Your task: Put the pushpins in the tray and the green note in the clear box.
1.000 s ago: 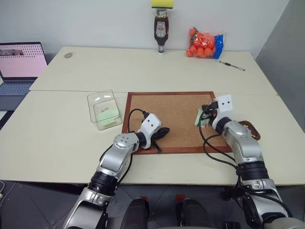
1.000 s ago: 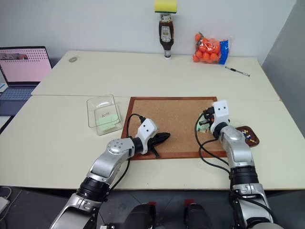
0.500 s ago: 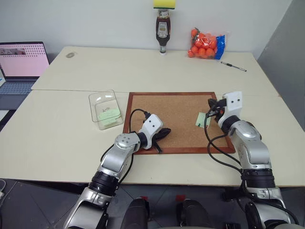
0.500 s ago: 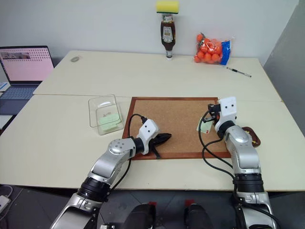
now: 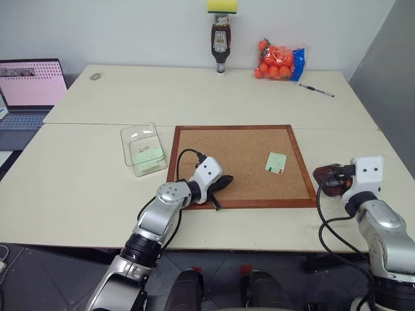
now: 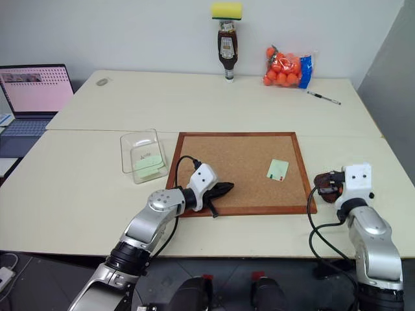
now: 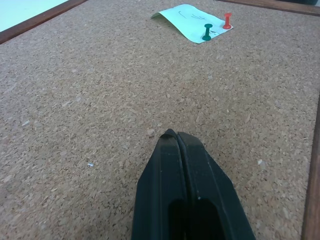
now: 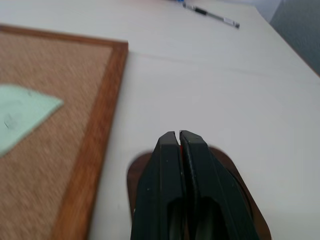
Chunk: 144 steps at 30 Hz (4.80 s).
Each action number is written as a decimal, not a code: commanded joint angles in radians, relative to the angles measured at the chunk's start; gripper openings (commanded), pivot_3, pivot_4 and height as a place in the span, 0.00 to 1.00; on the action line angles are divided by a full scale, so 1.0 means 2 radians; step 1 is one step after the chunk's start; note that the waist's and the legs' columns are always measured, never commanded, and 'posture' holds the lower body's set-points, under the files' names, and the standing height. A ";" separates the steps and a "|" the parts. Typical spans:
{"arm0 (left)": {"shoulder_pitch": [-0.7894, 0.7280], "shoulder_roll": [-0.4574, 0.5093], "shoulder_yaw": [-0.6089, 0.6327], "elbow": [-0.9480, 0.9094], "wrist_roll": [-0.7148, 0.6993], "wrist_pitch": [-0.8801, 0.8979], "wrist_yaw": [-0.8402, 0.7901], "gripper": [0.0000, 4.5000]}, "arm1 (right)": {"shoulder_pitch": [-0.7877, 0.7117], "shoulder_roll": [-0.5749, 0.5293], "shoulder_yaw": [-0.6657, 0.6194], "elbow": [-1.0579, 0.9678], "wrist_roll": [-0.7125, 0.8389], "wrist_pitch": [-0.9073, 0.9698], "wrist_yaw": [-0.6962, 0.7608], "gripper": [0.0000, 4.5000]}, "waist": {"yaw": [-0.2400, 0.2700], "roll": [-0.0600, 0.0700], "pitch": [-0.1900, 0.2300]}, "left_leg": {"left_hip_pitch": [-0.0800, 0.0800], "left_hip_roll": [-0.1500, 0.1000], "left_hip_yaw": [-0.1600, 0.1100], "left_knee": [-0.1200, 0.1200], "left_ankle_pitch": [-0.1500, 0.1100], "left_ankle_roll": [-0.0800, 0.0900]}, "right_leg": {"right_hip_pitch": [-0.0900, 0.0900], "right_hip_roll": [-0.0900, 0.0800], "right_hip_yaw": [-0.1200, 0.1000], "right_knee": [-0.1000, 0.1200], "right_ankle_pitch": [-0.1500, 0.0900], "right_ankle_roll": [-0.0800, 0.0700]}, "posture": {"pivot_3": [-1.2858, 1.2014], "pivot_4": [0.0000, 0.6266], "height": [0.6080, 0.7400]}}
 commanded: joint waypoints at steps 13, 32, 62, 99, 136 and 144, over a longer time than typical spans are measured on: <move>0.004 -0.006 -0.019 0.012 0.010 0.000 -0.012 0.00 | 0.005 0.002 -0.025 0.003 0.007 0.014 -0.013 0.11 | 0.000 0.000 0.000 | 0.000 0.000 0.000 0.000 0.000 0.000 | 0.000 0.000 0.000 0.000 0.000 0.000 | 0.52 0.24 1.00; 0.005 -0.005 -0.017 0.016 0.011 -0.003 -0.013 0.00 | 0.009 0.009 -0.009 -0.089 0.065 0.026 0.024 0.57 | 0.000 0.000 0.000 | 0.000 0.000 0.000 0.000 0.000 0.000 | 0.000 0.000 0.000 0.000 0.000 0.000 | 0.52 0.24 1.00; 0.002 -0.006 -0.016 0.013 0.012 -0.001 -0.010 0.00 | -0.082 0.055 0.141 0.083 -0.007 -0.063 0.034 0.34 | 0.002 0.000 0.000 | 0.000 0.000 0.000 0.000 0.000 0.000 | 0.000 0.000 0.000 0.000 0.000 0.000 | 0.52 0.24 1.00; 0.008 -0.005 -0.021 0.009 0.014 0.002 -0.010 0.00 | -0.049 0.082 0.106 -0.007 0.015 -0.111 0.019 0.01 | 0.001 0.000 0.000 | 0.000 0.000 -0.001 0.000 0.000 0.000 | 0.000 0.000 0.000 0.000 0.000 0.000 | 0.52 0.24 1.00; 0.008 -0.013 -0.026 0.013 0.018 -0.001 -0.013 0.00 | 0.011 0.024 -0.024 0.038 0.021 -0.038 -0.030 0.51 | 0.004 0.001 -0.001 | 0.000 0.000 0.000 0.000 0.000 0.000 | 0.001 0.000 0.000 -0.001 0.000 0.000 | 0.52 0.24 1.00; 0.006 -0.012 -0.025 0.016 0.019 -0.004 -0.014 0.00 | 0.021 0.033 -0.032 -0.003 0.047 -0.056 -0.018 0.72 | 0.004 0.002 -0.001 | 0.000 0.000 0.000 0.000 0.000 0.000 | 0.001 0.000 0.000 -0.001 0.000 0.000 | 0.52 0.24 1.00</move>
